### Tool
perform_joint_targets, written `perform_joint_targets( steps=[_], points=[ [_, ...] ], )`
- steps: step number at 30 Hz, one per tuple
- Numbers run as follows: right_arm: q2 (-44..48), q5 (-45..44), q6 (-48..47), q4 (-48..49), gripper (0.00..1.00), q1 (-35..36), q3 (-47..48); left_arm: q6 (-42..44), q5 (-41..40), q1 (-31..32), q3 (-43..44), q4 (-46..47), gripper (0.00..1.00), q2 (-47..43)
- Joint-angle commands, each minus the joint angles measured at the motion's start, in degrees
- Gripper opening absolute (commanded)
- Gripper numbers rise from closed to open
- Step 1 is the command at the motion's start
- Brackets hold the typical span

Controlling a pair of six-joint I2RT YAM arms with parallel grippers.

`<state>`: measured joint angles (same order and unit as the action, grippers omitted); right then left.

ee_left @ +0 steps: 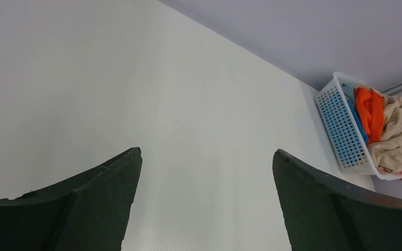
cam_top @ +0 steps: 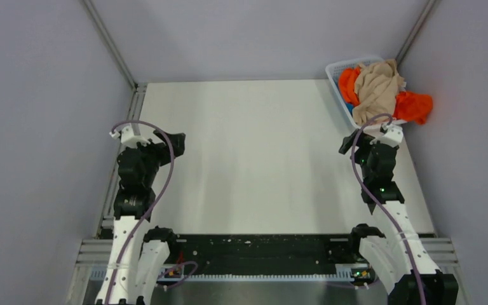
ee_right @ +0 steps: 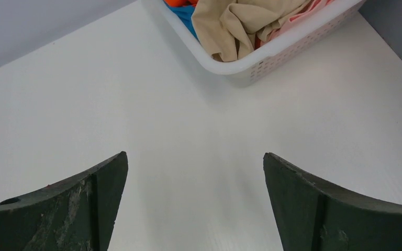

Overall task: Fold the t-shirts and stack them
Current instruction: Grab crumpled tshirt from bin with the right arm

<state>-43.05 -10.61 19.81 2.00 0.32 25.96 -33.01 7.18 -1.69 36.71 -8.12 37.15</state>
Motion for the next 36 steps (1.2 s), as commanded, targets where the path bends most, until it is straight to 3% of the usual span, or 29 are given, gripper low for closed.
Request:
perform_joint_targets(
  steps=[1,7,13,17,21,24,30,31,32,34,36],
  points=[
    [-2.1,0.3,1.3,1.1,0.99,-0.7,5.9,0.8,0.7,-0.2,-2.9,3.3,0.99,-1.0],
    [-9.8,3.3,-2.5,-1.0,0.99,-0.7,15.6,0.5,-0.6,-0.2,-2.9,2.1,0.99,2.5],
    [-27.1,-9.9,-0.7,-12.5,0.99,-1.1,35.7,-0.2,-1.9,-0.2,-2.4,0.4,0.99,4.6],
    [-38.3,-15.4,-5.8,-12.9,0.99,-2.5,47.8,-0.5,-2.4,-0.2,-3.1,1.2,0.99,4.1],
    [-48.5,-8.5,-5.4,-14.2,0.99,-7.6,58.3,-0.9,-2.8,-0.2,-5.0,4.1,0.99,3.3],
    [-56.9,-9.0,-5.4,-18.8,0.96,-8.5,66.1,-1.1,-3.1,-0.2,-5.5,5.3,0.99,3.1],
    [-66.8,-8.7,-4.6,-21.0,0.90,-9.0,70.7,-1.2,-4.0,-0.2,-5.7,5.6,0.99,3.7],
    [-67.7,-8.3,-3.7,-21.4,0.85,-9.4,71.4,-1.2,-4.1,-0.2,-5.6,5.6,0.99,3.8],
    [-68.6,-7.3,-2.9,-21.8,0.72,-9.8,72.1,-1.2,-4.0,-0.2,-5.6,5.4,0.99,4.0],
    [-69.2,-1.9,-1.9,-22.7,0.29,-11.3,73.9,-1.1,-3.9,-0.2,-5.4,5.4,0.99,4.2],
    [-68.0,6.4,-0.6,-22.3,0.00,-13.1,75.1,-1.2,-4.5,-0.2,-5.6,5.7,0.99,4.5]
  ],
)
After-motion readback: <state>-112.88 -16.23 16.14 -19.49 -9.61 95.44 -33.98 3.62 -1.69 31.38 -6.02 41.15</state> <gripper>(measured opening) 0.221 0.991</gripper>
